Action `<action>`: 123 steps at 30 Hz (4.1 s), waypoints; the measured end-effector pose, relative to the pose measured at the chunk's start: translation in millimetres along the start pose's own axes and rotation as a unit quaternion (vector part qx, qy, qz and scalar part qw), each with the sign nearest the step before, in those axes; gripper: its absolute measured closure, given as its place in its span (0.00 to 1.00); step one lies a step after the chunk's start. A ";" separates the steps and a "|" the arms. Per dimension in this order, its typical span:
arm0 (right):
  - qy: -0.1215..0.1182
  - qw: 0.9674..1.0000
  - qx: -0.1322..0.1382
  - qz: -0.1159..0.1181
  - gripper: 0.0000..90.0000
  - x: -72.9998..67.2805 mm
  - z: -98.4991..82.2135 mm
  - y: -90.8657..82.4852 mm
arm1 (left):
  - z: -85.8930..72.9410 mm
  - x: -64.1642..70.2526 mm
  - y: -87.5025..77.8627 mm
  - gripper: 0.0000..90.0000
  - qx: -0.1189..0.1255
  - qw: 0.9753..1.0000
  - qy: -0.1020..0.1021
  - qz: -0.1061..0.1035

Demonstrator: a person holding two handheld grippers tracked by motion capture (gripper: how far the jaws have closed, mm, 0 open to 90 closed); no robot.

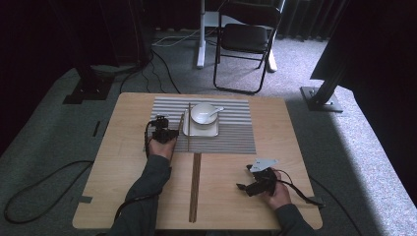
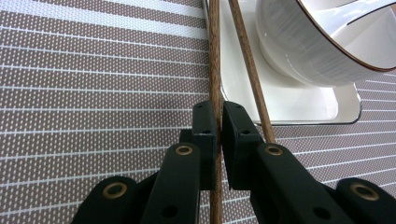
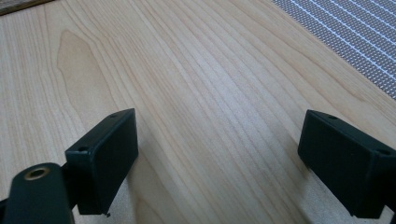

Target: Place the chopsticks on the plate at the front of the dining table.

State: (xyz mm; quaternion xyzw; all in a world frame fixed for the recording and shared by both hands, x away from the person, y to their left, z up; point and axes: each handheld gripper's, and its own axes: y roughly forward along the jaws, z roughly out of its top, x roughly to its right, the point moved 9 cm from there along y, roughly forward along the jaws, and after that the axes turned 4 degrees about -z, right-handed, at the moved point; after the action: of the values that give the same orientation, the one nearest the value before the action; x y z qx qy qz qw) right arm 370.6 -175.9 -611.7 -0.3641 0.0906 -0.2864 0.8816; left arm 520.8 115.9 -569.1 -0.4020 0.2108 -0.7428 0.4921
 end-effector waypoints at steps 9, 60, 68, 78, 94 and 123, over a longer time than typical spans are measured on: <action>0.000 1.000 0.000 0.000 0.13 -0.1 0.0 0.0 | 6.4 2.1 2.3 0.94 0.002 1.000 -0.004 0.000; 0.000 1.000 0.000 0.000 0.13 0.0 0.0 0.0 | 32.3 -0.3 10.6 0.94 0.003 1.000 -0.021 0.003; 0.000 1.000 0.000 0.000 0.13 -0.1 0.0 0.0 | 41.1 2.6 8.9 0.94 0.008 1.000 -0.023 0.003; 0.000 1.000 0.000 0.000 0.13 0.0 0.0 0.0 | 44.9 2.9 11.8 0.94 0.010 0.999 -0.031 0.001; 0.000 1.000 0.000 0.000 0.13 0.0 0.0 0.0 | 48.2 1.8 19.8 0.94 0.007 0.999 -0.042 -0.002; 0.001 1.000 0.000 -0.001 0.13 -0.1 0.1 0.1 | 54.5 7.0 38.3 0.94 -0.005 0.998 -0.057 -0.011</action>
State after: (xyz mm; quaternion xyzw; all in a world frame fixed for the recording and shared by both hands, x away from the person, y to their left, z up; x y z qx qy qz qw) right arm 370.6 -175.7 -611.7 -0.3635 0.0910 -0.2880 0.8813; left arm 584.8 97.7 -561.4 -0.4481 0.1815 -0.7230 0.4934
